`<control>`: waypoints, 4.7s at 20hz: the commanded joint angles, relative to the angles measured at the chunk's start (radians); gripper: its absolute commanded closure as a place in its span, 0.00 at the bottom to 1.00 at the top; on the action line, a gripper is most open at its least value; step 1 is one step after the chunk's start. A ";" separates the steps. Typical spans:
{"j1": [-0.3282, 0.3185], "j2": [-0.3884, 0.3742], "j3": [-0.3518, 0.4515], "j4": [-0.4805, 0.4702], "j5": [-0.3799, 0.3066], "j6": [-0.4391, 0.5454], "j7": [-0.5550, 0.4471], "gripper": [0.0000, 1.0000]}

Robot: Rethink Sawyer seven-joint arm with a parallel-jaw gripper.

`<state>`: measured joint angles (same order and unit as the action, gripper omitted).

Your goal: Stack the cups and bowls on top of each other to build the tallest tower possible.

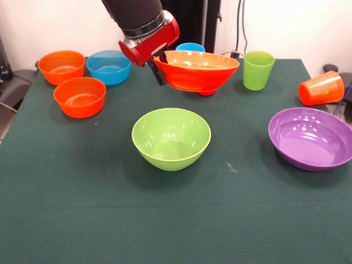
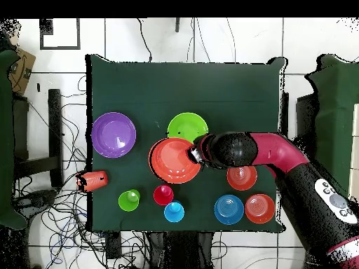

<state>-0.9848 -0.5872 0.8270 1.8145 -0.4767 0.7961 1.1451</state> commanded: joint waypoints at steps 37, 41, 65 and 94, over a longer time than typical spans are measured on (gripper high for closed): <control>0.150 0.000 -0.065 -0.206 -0.010 0.141 -0.025 1.00; 0.176 0.026 -0.090 -0.290 -0.030 0.194 -0.049 1.00; 0.178 0.135 -0.127 -0.454 -0.084 0.288 -0.128 1.00; 0.187 0.132 -0.130 -0.426 -0.074 0.282 -0.089 1.00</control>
<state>-0.8230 -0.4948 0.7243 1.4118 -0.5221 1.0642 1.1451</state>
